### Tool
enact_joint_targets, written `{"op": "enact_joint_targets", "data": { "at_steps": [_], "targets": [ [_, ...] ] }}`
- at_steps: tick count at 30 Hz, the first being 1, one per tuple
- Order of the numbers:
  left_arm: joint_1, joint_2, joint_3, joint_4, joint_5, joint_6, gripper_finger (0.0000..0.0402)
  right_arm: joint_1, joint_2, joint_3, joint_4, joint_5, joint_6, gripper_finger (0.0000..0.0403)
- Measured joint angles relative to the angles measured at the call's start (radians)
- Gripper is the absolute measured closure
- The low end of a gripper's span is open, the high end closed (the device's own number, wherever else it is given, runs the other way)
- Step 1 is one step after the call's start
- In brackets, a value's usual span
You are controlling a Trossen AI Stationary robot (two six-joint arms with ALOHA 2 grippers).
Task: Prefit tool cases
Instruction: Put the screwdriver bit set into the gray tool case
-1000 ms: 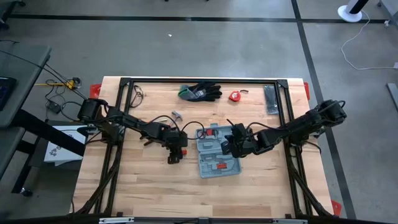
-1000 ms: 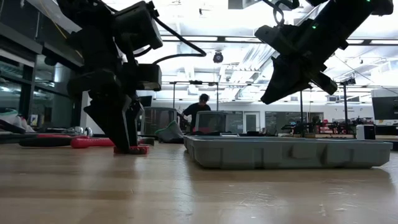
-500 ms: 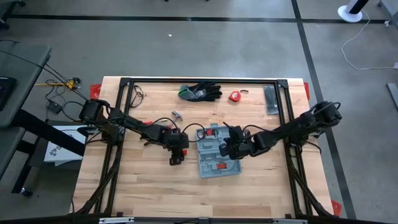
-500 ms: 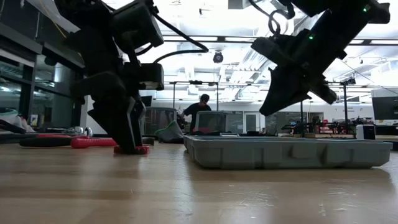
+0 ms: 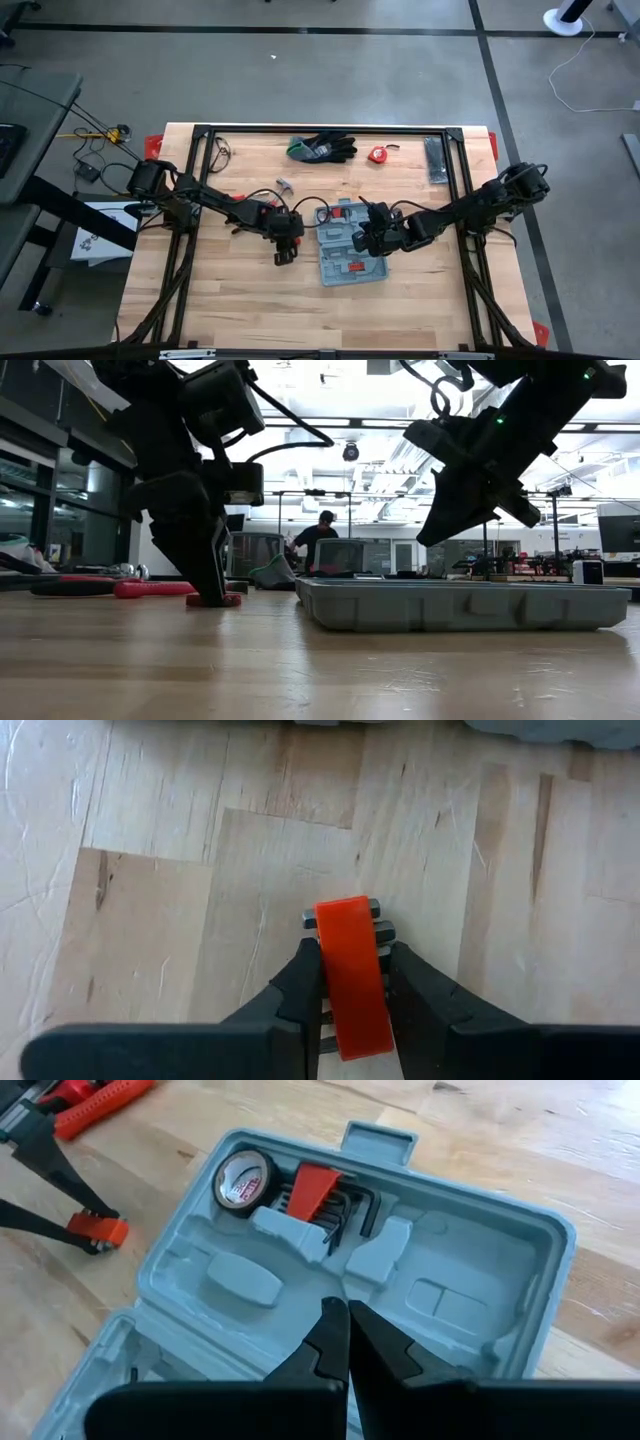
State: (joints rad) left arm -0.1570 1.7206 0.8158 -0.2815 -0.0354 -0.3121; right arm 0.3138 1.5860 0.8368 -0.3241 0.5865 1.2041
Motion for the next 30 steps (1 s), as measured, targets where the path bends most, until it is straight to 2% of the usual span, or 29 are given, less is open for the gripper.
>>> {"op": "enact_joint_targets", "data": {
  "at_steps": [11, 18, 23, 30],
  "targets": [
    [0.002, -0.059, -0.006, -0.025, 0.021, -0.005, 0.0328, 0.0, -0.001, 0.0, 0.0, -0.031, 0.0, 0.0403],
    [0.002, -0.084, 0.0, -0.012, 0.123, 0.028, 0.0328, 0.0, -0.002, 0.0, 0.0, -0.035, 0.0, 0.0403],
    [0.002, -0.086, 0.049, 0.005, 0.18, 0.043, 0.0328, 0.0, -0.002, 0.0, 0.001, -0.038, 0.0, 0.0403],
    [-0.002, -0.086, 0.147, -0.003, 0.126, 0.085, 0.0328, 0.0, -0.01, 0.0, 0.009, -0.05, 0.0, 0.0403]
  ]
}}
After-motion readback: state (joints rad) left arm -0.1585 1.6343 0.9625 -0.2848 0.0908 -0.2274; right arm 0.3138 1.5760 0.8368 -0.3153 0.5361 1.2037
